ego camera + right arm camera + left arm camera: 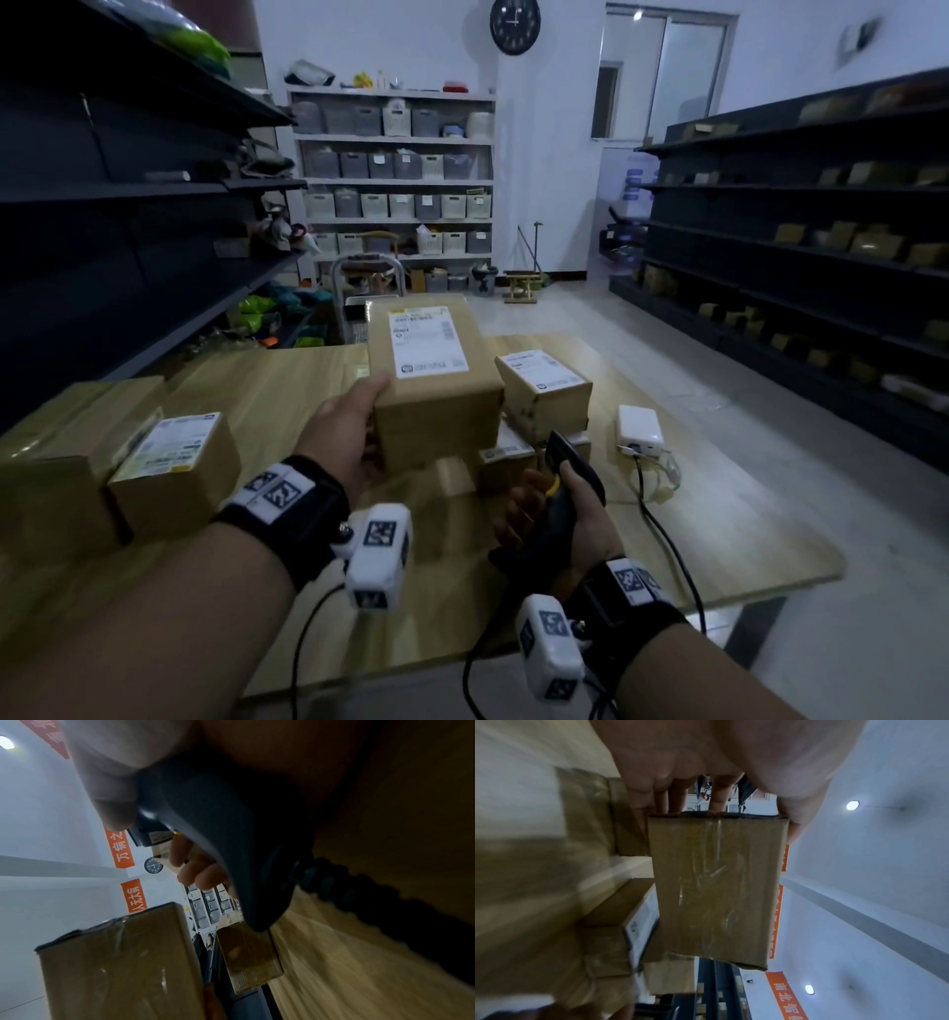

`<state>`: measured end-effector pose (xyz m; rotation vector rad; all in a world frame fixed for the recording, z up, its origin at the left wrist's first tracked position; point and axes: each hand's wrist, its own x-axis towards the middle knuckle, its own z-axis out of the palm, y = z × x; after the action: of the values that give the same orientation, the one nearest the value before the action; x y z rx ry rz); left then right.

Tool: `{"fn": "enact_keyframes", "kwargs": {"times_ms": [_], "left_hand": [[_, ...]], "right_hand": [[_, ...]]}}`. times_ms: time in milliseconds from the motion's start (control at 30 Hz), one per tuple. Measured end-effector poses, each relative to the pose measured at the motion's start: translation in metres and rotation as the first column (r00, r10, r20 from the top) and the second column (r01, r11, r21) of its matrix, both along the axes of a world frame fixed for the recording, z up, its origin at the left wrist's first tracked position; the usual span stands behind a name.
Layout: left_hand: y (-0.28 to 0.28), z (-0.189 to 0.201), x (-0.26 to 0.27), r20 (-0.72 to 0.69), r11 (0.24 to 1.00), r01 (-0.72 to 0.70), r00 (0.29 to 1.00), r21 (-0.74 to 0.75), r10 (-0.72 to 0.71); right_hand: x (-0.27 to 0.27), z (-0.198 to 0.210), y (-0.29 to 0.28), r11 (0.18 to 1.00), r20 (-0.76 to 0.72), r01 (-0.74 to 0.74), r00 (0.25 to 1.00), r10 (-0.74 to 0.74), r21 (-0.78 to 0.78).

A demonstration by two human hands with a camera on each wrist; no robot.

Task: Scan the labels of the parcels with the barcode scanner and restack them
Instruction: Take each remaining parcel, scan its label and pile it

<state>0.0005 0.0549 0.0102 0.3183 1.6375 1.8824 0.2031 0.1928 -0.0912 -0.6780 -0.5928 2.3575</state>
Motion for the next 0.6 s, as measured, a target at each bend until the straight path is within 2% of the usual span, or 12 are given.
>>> {"fn": "enact_keyframes", "kwargs": {"times_ms": [100,200,400,600], "left_hand": [[0.01,0.025,-0.015,0.071,0.997,-0.082,0.994,0.0,0.082],[0.02,0.033,-0.044,0.052,0.994,-0.104,0.993,-0.033,0.105],[0.023,0.006,-0.08,0.027,0.978,-0.155,0.987,-0.143,0.161],[0.015,-0.001,-0.069,0.06,0.981,-0.159,0.984,-0.113,0.167]], "right_hand": [[-0.002,-0.001,0.002,1.0,-0.004,-0.018,1.0,0.018,0.0],[-0.002,-0.004,0.005,0.999,-0.001,-0.021,1.0,0.021,0.024],[-0.004,-0.007,0.008,0.999,0.017,-0.036,0.999,0.036,0.026],[-0.003,-0.005,0.007,0.999,0.02,-0.035,0.999,0.035,0.008]]}}
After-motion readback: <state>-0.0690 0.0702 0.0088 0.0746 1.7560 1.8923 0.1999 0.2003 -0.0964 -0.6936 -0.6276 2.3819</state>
